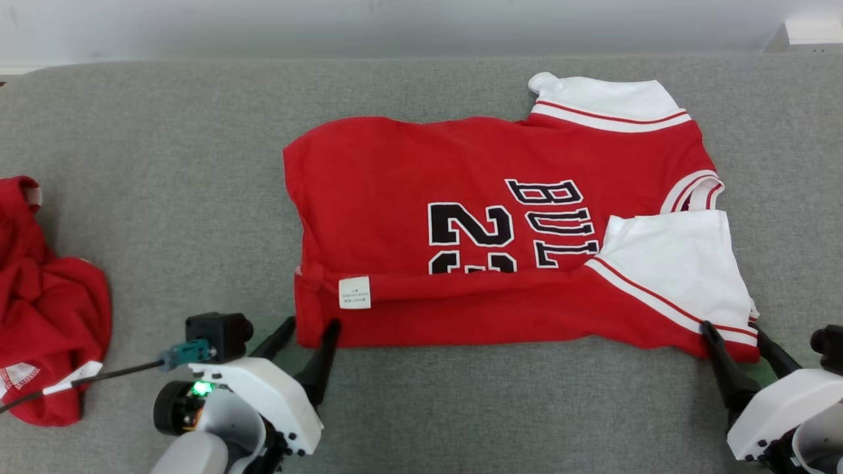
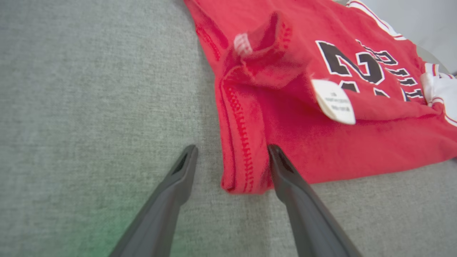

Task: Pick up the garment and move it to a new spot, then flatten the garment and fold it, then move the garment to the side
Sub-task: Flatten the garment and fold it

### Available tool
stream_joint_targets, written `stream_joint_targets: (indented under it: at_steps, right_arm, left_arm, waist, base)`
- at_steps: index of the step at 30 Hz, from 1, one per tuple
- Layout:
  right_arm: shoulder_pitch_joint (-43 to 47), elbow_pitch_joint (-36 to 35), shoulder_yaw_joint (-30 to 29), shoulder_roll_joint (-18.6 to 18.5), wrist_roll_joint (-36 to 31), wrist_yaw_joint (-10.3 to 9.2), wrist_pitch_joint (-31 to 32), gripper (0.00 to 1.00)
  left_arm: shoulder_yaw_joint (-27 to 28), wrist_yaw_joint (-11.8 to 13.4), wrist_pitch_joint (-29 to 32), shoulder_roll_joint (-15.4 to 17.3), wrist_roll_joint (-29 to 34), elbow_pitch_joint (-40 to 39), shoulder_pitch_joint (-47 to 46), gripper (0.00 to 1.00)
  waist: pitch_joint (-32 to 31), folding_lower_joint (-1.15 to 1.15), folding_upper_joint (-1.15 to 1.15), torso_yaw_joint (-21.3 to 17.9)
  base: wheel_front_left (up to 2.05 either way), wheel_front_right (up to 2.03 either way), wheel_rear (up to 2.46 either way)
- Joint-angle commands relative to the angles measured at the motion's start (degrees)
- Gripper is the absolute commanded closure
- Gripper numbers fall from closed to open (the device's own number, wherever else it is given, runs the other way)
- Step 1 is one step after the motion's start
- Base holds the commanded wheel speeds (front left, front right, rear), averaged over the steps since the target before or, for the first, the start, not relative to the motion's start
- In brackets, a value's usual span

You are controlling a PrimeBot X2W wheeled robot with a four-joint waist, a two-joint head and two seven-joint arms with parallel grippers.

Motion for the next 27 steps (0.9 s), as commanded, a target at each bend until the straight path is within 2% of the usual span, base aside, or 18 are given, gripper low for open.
stream_joint_targets:
  at_steps: [1,2,3,4,5,9,15,20,25,26,27]
  right_arm:
    - [-0.4,1.3,1.3,0.3,0.3,0.03,1.0,0.0]
    - [-0.8,1.9,2.1,0.3,0.5,0.03,1.4,0.0]
    - [-1.1,2.4,2.8,0.4,0.9,0.03,1.9,0.54]
    - [-1.5,2.7,3.4,0.3,1.4,0.03,2.2,0.93]
    - [-1.9,2.8,3.9,-0.1,2.0,0.04,2.3,1.0]
    - [-3.4,0.8,3.2,-2.8,5.5,0.03,3.6,1.0]
    - [-0.8,-6.2,0.1,-9.3,12.0,0.0,9.6,1.0]
    - [6.7,-12.6,-1.7,-14.4,16.0,-0.03,16.0,1.0]
    - [15.1,-14.7,-2.7,-14.1,16.0,-0.04,17.6,1.0]
    - [16.1,-14.5,-2.6,-13.7,15.5,-0.04,17.6,0.68]
    - [16.8,-14.2,-2.4,-13.3,15.0,-0.04,17.3,0.0]
  left_arm:
    - [-1.1,-0.6,1.3,-0.6,-0.7,1.6,-0.1,0.54]
    - [-1.5,-0.8,1.6,-0.8,-1.0,2.1,-0.3,1.0]
    - [-1.9,-1.5,1.9,-0.9,-1.2,2.5,-0.5,1.0]
    - [-2.3,-1.9,2.4,-0.9,-1.4,2.8,-0.6,1.0]
    - [-2.4,-2.3,2.9,-0.9,-1.7,3.0,-0.9,1.0]
    - [-1.3,-4.0,4.9,0.3,-4.2,1.8,-2.0,1.0]
    - [1.1,-5.3,9.9,3.1,-10.0,-6.1,1.0,1.0]
    - [0.7,-4.1,13.0,5.8,-11.8,-13.5,8.5,1.0]
    - [0.5,-2.1,11.3,5.7,-11.5,-14.9,15.3,1.0]
    - [0.4,-1.7,10.6,5.9,-10.6,-14.5,16.0,0.87]
    - [0.5,-1.3,9.9,5.3,-10.6,-14.0,16.5,0.5]
  waist:
    - [0.0,0.0,0.0,-0.1]
    - [-0.1,0.0,0.0,-0.2]
    - [-0.2,0.0,0.0,-0.2]
    - [-0.4,0.0,0.0,-0.3]
    - [-0.7,0.0,0.0,-0.3]
    - [-2.2,0.0,0.0,0.1]
    - [-4.8,0.0,0.0,0.5]
    - [-6.0,0.0,0.0,1.1]
    - [-6.0,0.0,0.0,1.8]
    - [-6.0,0.0,0.0,2.0]
    - [-6.0,0.0,0.0,2.2]
  base:
    - [0.0,0.0,0.0]
    - [0.0,0.0,0.0]
    - [0.0,0.0,0.0]
    - [0.0,0.0,0.0]
    - [0.0,0.0,0.0]
    - [0.0,0.0,0.0]
    - [0.0,0.0,0.0]
    - [0.0,0.0,0.0]
    - [0.0,0.0,0.0]
    - [0.0,0.0,0.0]
    - [0.0,0.0,0.0]
